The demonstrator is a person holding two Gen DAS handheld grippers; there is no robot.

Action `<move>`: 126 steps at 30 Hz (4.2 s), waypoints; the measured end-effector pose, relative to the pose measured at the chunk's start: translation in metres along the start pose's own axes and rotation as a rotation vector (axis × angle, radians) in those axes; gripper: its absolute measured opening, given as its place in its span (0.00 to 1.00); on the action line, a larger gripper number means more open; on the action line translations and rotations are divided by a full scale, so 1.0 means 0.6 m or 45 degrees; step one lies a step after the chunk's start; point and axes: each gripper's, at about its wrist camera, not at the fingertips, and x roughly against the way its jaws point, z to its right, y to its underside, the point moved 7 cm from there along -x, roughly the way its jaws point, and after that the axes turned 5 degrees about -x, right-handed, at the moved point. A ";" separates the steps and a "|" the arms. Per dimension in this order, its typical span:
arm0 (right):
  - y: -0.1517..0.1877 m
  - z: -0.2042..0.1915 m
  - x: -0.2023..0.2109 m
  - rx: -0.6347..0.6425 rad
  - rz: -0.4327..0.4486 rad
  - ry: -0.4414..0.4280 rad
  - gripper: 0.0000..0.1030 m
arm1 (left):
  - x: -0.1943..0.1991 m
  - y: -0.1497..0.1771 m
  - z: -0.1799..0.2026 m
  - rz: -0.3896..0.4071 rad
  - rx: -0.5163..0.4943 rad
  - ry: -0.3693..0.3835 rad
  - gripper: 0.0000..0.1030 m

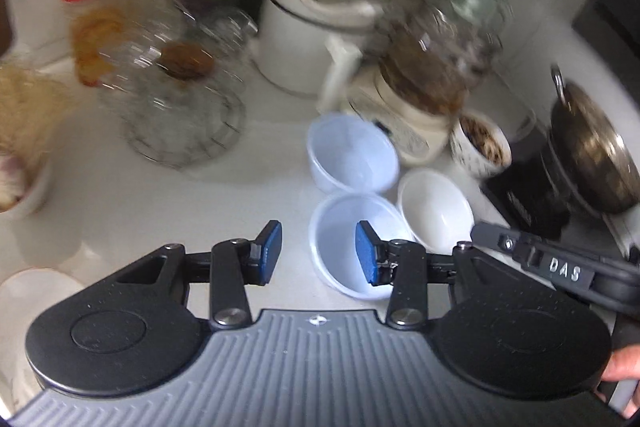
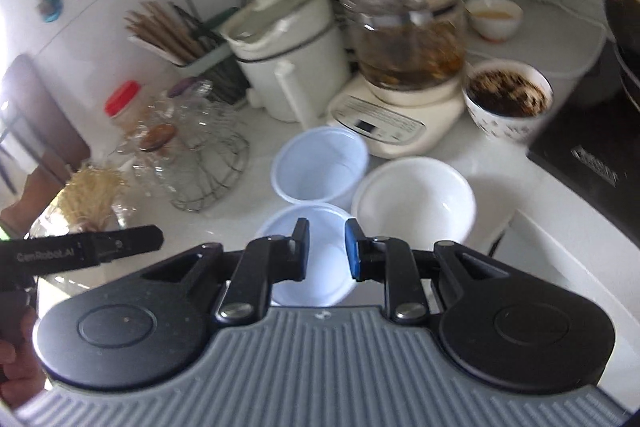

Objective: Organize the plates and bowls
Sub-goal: 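Move both grippers to the white plastic bowl beside the kettle base, then close both grippers on the rim of the white plastic bowl, then lift the plastic bowl and carry it beside the floral plate stack, then lower the plastic bowl onto the counter and open both grippers, then move both grippers to the second white plastic bowl by the kettle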

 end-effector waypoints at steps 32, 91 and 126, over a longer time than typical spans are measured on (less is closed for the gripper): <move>0.066 0.055 -0.146 -0.249 -0.321 -0.155 0.13 | -0.194 0.045 -0.027 -0.237 0.148 0.065 0.09; 0.065 -0.139 -0.128 0.289 -0.325 -0.338 0.55 | 0.042 0.112 -0.167 -0.031 0.481 -0.244 0.35; 0.134 -0.196 0.128 0.226 0.064 -0.098 0.55 | 0.258 0.124 -0.068 0.219 0.099 -0.037 0.35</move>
